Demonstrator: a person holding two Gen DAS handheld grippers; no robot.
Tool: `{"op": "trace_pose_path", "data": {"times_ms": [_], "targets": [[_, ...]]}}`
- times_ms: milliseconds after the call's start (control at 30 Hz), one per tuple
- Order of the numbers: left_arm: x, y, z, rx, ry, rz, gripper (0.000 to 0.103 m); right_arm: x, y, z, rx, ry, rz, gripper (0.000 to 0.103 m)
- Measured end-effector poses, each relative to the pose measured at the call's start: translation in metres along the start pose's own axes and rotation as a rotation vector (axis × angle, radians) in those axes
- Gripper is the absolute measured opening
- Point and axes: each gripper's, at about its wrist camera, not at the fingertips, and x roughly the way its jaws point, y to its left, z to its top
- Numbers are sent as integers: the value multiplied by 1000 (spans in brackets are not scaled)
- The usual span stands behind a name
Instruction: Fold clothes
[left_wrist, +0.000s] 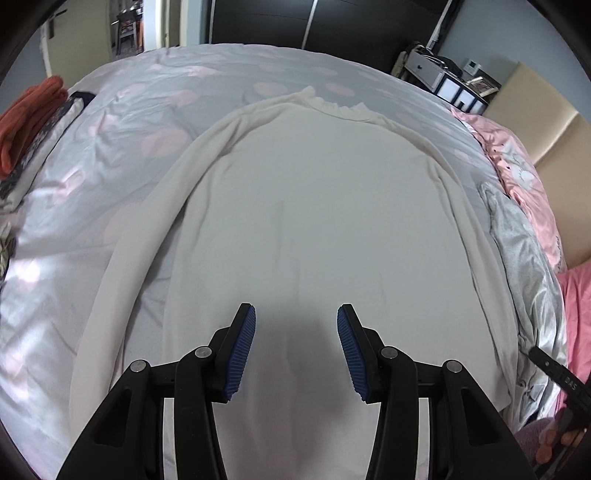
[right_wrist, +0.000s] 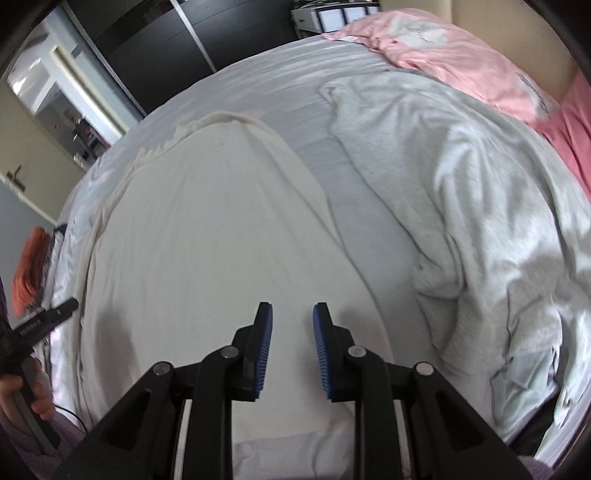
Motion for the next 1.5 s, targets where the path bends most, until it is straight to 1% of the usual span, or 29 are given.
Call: {"op": "trace_pose_path", "data": {"times_ms": [133, 200, 267, 300, 367, 400, 467, 500, 533, 667, 733, 767, 800, 867, 933, 1033, 1133, 1200, 1233, 1333, 1367, 1400, 1467, 1500], "targets": [[5, 12, -4, -52, 22, 23, 48, -9, -21, 0, 107, -5, 18, 23], [2, 16, -5, -78, 26, 12, 48, -15, -33, 4, 147, 11, 51, 23], [-2, 19, -7, -99, 25, -15, 48, -27, -46, 13, 168, -6, 64, 23], [-4, 20, -8, -105, 24, -25, 48, -34, -52, 19, 171, -22, 60, 23], [-7, 19, -8, -103, 17, -34, 48, -45, -64, 28, 154, -35, 18, 24], [-8, 18, -8, -100, 13, -38, 48, -46, -73, 30, 159, -24, 11, 24], [-10, 17, -8, -98, 8, -53, 48, -42, -90, 30, 222, 17, 58, 28], [-11, 15, -8, -97, 7, -62, 48, -36, -91, 28, 235, 48, 82, 32], [-11, 13, -8, -94, 6, -68, 48, -30, -91, 26, 244, 79, 104, 34], [-11, 7, -6, -64, 7, -82, 48, 1, -59, 16, 140, 212, 114, 34], [-11, 8, -7, -59, 10, -84, 48, 13, -39, 14, 38, 264, 27, 34], [-10, 10, -7, -66, 13, -88, 48, 15, -33, 12, 10, 270, -11, 34], [-10, 13, -7, -81, 18, -97, 48, 16, -33, 13, 9, 265, -42, 34], [-9, 19, -7, -110, 29, -116, 48, 15, -45, 17, 79, 242, -85, 34], [-6, 22, -7, -130, 41, -135, 48, 15, -59, 20, 154, 234, -101, 34], [-1, 19, -6, -111, 49, -107, 48, 19, -74, 22, 229, 233, -115, 34], [3, 17, -7, -105, 65, -97, 48, 21, -82, 21, 247, 259, -222, 34], [5, 16, -7, -101, 69, -91, 48, 26, -86, 21, 251, 289, -262, 34], [5, 16, -7, -100, 71, -88, 48, 28, -87, 21, 252, 306, -280, 34], [8, 20, -9, -107, 79, -80, 48, 45, -83, 18, 222, 396, -282, 34], [8, 21, -9, -111, 80, -79, 48, 46, -79, 19, 200, 402, -296, 34], [8, 22, -9, -115, 80, -79, 48, 48, -76, 20, 179, 406, -310, 33], [8, 24, -10, -123, 81, -77, 48, 46, -72, 21, 162, 396, -307, 24], [7, 25, -10, -125, 82, -77, 48, 44, -71, 22, 156, 389, -301, 18]]}}
